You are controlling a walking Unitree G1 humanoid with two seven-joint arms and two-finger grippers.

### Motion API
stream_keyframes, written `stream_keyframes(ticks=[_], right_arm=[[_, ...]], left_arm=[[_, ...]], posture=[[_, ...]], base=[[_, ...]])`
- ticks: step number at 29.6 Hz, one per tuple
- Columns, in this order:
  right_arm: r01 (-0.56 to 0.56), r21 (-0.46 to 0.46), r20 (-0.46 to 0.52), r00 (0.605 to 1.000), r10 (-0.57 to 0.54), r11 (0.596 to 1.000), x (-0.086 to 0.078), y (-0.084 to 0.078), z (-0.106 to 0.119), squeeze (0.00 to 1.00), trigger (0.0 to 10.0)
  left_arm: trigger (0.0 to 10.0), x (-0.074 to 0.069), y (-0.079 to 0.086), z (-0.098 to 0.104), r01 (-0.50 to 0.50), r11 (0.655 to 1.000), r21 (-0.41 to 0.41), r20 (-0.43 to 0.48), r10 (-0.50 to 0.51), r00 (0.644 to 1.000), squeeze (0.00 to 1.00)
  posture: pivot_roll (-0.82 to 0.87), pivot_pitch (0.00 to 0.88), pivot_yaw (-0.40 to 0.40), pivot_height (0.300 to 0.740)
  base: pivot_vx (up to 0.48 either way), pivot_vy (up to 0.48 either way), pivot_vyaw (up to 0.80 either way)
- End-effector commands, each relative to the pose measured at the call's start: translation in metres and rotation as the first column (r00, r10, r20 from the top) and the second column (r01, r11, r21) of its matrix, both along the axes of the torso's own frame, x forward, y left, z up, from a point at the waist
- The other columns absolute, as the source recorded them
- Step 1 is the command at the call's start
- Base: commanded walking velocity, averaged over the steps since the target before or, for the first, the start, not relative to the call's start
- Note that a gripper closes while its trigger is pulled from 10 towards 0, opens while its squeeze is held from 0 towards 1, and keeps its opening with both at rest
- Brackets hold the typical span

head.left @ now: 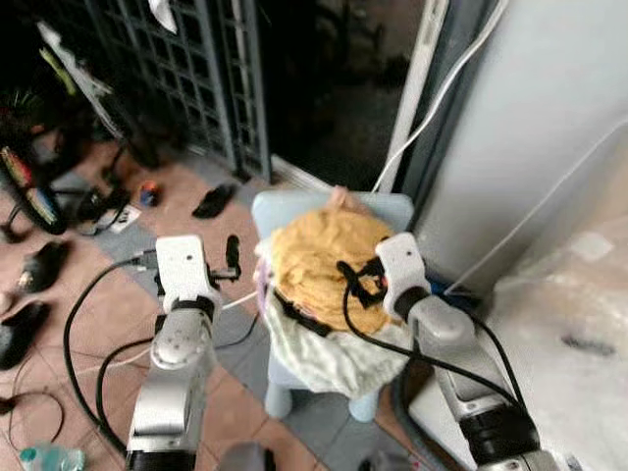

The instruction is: Clothes washing

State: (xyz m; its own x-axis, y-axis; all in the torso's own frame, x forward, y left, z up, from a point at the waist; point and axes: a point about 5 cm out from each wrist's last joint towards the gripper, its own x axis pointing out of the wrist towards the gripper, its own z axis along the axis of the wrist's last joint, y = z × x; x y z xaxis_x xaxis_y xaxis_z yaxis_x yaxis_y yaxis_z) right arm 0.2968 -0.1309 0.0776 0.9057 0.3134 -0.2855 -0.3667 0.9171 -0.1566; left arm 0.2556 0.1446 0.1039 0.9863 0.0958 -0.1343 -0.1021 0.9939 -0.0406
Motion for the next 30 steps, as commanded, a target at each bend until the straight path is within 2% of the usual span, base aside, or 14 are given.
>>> stream_keyframes(ticks=[1,6,8,11,16,18,22,24,29,30], right_arm=[[0.040,0.001,-0.005,0.999,-0.040,0.999,0.005,-0.002,0.002,0.00,10.0],[0.071,-0.004,-0.048,0.996,-0.071,0.997,0.013,0.003,-0.001,0.00,10.0],[0.081,0.000,-0.075,0.994,-0.081,0.997,0.020,0.007,-0.002,0.00,10.0],[0.087,-0.042,-0.087,0.992,-0.090,0.995,0.023,0.007,-0.004,0.00,10.0],[0.133,-0.100,-0.062,0.988,-0.140,0.986,0.034,-0.001,-0.001,0.00,10.0],[0.159,-0.131,0.011,0.987,-0.159,0.978,0.045,-0.007,0.010,0.00,10.0],[0.178,-0.140,0.025,0.984,-0.177,0.974,0.050,-0.011,0.013,0.00,10.0],[0.188,-0.164,0.033,0.982,-0.185,0.968,0.054,-0.012,0.013,0.00,10.0],[0.137,-0.179,0.010,0.991,-0.137,0.974,0.059,0.005,0.006,0.00,9.7],[0.127,-0.176,-0.001,0.992,-0.129,0.976,0.059,0.009,0.004,0.00,1.1]], left_arm=[[10.0,-0.006,0.003,-0.001,-0.014,1.000,0.008,-0.022,0.014,1.000,0.00],[10.0,-0.012,0.010,0.001,-0.019,0.999,0.026,-0.025,0.020,0.999,0.00],[10.0,-0.015,0.014,0.003,-0.028,0.999,0.034,-0.032,0.029,0.999,0.00],[10.0,-0.021,0.016,0.003,-0.041,0.999,0.034,-0.043,0.042,0.998,0.00],[10.0,-0.031,0.011,0.003,-0.026,0.999,0.020,-0.080,0.027,0.996,0.00],[10.0,-0.039,0.009,0.004,-0.021,1.000,0.004,-0.097,0.021,0.995,0.00],[10.0,-0.045,0.009,0.005,-0.015,1.000,-0.001,-0.112,0.015,0.994,0.00],[10.0,-0.055,0.007,0.005,-0.015,1.000,-0.002,-0.132,0.015,0.991,0.00],[10.0,-0.061,0.004,0.010,-0.020,1.000,-0.012,-0.152,0.018,0.988,0.00],[10.0,-0.062,0.002,0.012,-0.022,1.000,-0.015,-0.153,0.020,0.988,0.00]], posture=[[0.04,0.084,0.008,0.740],[0.07,0.105,-0.002,0.740],[0.08,0.146,0.005,0.740],[0.09,0.143,0.005,0.740],[0.11,0.190,0.008,0.740],[0.12,0.223,0.007,0.740],[0.12,0.245,0.007,0.740],[0.14,0.277,0.005,0.740],[0.16,0.299,-0.001,0.740],[0.17,0.309,-0.010,0.740]], base=[[0.000,0.000,0.79],[0.000,0.000,0.56],[0.000,0.000,0.24],[0.000,0.000,0.00],[0.000,0.000,0.00],[0.000,0.000,0.00],[0.000,0.000,0.00],[0.000,0.000,0.00],[0.000,0.000,0.00],[0.000,0.000,0.00]])
